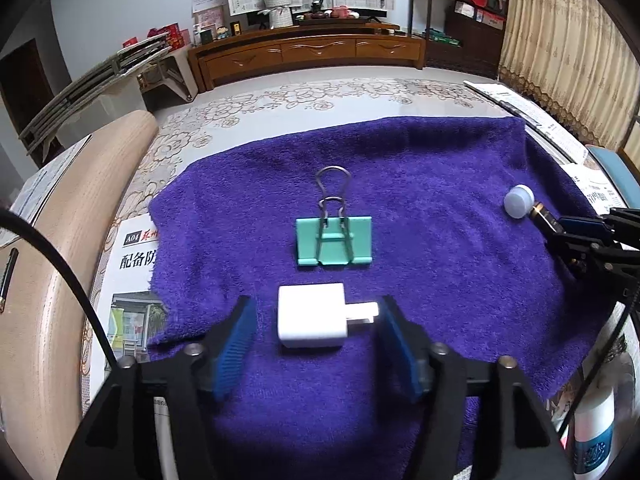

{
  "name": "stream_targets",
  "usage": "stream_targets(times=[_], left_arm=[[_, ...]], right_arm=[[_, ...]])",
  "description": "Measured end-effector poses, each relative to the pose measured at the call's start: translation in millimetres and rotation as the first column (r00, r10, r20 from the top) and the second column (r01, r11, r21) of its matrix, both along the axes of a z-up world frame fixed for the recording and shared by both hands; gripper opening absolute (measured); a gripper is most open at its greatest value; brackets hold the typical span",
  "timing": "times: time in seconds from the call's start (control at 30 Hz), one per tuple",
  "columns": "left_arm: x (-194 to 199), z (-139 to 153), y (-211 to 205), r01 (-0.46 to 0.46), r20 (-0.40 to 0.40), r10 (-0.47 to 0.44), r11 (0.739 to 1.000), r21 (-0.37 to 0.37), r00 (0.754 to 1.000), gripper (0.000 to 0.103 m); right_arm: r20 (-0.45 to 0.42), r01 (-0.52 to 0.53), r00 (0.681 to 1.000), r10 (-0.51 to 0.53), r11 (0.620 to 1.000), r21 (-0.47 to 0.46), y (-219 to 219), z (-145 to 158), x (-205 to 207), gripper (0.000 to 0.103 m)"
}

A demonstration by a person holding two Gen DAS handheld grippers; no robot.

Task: Organize rigid objects
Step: 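Place the plug and brown tube on the purple towel, opening both tools, then move the left tool to the white tape roll and the right to the black tube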

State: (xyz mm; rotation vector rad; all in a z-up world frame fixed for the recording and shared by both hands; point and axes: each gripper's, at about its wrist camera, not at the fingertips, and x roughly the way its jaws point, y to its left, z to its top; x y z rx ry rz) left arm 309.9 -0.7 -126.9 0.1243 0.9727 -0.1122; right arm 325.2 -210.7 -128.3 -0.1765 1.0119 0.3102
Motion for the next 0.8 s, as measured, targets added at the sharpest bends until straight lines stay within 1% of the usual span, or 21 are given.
stream_targets(times=[0.03,0.07,0.17,0.2,0.23,0.27,0.3,0.33,0.37,0.4,0.43,0.5,0.63,0.7,0.8], left_arm=[[0,0,2,0.000,-0.006,0.000,1.000,-0.010,1.000,0.069],[0,-1,2,0.007,-0.013,-0.007,1.000,-0.028,1.000,0.072],[-1,2,1,0.000,-0.010,0.000,0.999,-0.040,1.000,0.076],[-3,4,0,-0.004,-0.005,0.004,0.999,-0.044,1.000,0.079],[-6,9,0,-0.009,0.005,0.010,0.999,-0.048,1.000,0.080],[-8,11,-1,-0.012,0.012,0.012,0.999,-0.050,1.000,0.085],[-11,16,-1,-0.014,0.022,0.016,0.999,-0.050,1.000,0.090],[-13,19,-2,-0.015,0.028,0.016,0.999,-0.052,0.999,0.091],[-18,24,-2,-0.017,0.040,0.019,0.998,-0.057,0.999,0.093],[-21,28,-2,-0.020,0.045,0.023,0.998,-0.061,0.999,0.096],[-25,32,-2,-0.025,0.046,0.028,0.997,-0.067,0.999,0.097],[-34,40,-1,-0.035,0.048,0.039,0.995,-0.092,0.998,0.100],[-56,49,-2,-0.047,0.029,0.052,0.990,-0.133,0.998,0.101],[-68,51,-6,-0.044,0.022,0.047,0.989,-0.139,0.999,0.101],[-86,50,-13,-0.031,0.022,0.034,0.990,-0.135,0.999,0.101]], right_arm=[[-0.003,0.001,1.000,-0.001,1.000,0.006,-1,0,-1,0.044],[-0.003,-0.005,1.000,0.005,1.000,0.019,-2,0,-2,0.048],[0.011,0.003,1.000,-0.003,1.000,0.028,-3,4,-7,0.053],[0.016,0.007,1.000,-0.008,0.999,0.037,-4,7,-9,0.055],[0.025,0.015,1.000,-0.016,0.999,0.051,-5,11,-12,0.060],[0.034,0.022,0.999,-0.024,0.998,0.062,-7,15,-15,0.063],[0.042,0.029,0.999,-0.032,0.997,0.068,-8,19,-17,0.068],[0.061,0.039,0.997,-0.044,0.997,0.071,-10,26,-22,0.076],[0.076,0.049,0.996,-0.054,0.996,0.071,-12,30,-26,0.081],[0.090,0.061,0.994,-0.067,0.996,0.069,-14,35,-30,0.092],[0.099,0.075,0.992,-0.082,0.995,0.069,-16,41,-36,0.100],[0.106,0.095,0.989,-0.103,0.992,0.077,-21,50,-45,0.103],[0.101,0.129,0.985,-0.136,0.989,0.074,-35,62,-70,0.103],[0.102,0.153,0.982,-0.158,0.986,0.063,-44,65,-86,0.103],[0.094,0.176,0.979,-0.182,0.982,0.072,-58,65,-109,0.103]])
